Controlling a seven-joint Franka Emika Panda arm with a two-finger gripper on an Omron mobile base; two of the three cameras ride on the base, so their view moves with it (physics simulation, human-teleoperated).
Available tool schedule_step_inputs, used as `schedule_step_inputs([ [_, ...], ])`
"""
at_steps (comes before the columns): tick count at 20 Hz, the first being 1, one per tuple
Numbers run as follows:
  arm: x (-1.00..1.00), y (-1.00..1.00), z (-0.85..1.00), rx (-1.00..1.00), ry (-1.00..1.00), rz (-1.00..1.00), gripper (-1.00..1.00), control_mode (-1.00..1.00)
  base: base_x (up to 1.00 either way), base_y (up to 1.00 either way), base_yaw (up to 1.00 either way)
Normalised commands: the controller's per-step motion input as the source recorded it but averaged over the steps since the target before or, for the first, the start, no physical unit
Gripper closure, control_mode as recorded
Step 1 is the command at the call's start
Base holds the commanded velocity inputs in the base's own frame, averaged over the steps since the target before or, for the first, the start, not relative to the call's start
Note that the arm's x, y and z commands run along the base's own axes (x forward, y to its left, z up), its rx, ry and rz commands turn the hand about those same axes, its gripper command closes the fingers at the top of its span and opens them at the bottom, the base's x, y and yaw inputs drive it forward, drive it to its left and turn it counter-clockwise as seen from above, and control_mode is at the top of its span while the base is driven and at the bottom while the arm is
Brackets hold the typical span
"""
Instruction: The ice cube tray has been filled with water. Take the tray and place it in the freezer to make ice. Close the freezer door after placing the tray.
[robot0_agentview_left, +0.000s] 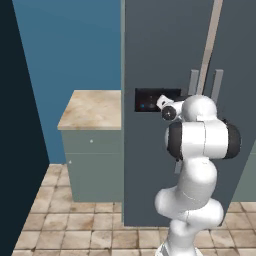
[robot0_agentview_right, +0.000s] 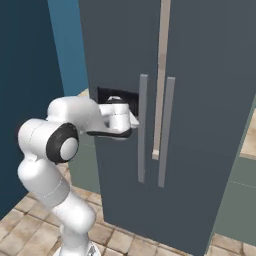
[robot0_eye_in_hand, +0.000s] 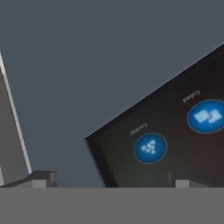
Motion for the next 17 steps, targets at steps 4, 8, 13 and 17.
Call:
schedule_step_inputs([
  [4,0.67,-0.51,0.0,0.09,-0.01,0.4,-1.0,-1.0,0.0,0.0,0.0],
  [8,0.96,-0.05,0.0,0.01,0.1,0.2,-1.0,-1.0,0.0,0.0,0.0],
  [13,0.99,0.03,-0.01,0.0,0.13,0.07,-1.0,-1.0,0.0,0.0,0.0],
  [17,0.53,0.56,-0.36,-0.16,0.04,-0.07,-1.0,-1.0,0.0,0.0,0.0],
])
